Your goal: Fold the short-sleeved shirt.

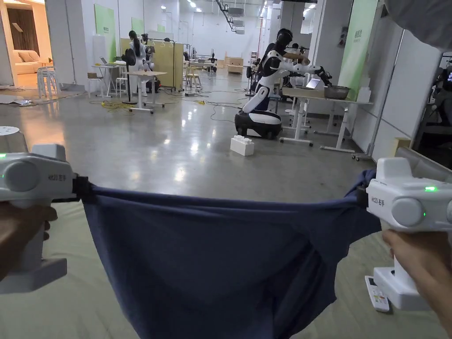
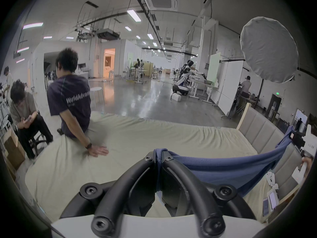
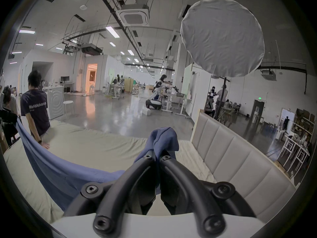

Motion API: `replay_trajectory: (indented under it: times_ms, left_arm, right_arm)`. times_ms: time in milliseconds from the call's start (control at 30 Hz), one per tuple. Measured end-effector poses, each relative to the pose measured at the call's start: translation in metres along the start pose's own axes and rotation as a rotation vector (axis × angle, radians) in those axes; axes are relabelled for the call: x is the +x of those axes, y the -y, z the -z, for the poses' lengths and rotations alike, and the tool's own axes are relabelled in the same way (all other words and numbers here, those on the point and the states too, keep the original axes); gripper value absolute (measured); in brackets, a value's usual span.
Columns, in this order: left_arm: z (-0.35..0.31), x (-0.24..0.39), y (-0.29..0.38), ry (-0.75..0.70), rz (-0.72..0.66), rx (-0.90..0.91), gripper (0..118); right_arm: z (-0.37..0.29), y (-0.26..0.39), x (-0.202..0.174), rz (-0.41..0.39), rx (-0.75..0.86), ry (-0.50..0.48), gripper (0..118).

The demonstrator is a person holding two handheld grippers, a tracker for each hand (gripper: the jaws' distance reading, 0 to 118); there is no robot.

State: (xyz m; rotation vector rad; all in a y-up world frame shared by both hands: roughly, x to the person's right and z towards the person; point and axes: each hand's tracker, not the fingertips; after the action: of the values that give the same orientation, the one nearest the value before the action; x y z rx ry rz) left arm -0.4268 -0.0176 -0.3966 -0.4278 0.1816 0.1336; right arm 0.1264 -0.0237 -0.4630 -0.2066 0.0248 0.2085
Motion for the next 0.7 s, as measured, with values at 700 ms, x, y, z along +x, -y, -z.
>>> replay_trajectory:
  times_ms: [700]
  left_arm:
    - [0.050, 0.032, -0.147, -0.086, 0.120, 0.205, 6]
  right_arm:
    - [0.078, -0.133, -0.018, -0.038, 0.241, 0.122, 3]
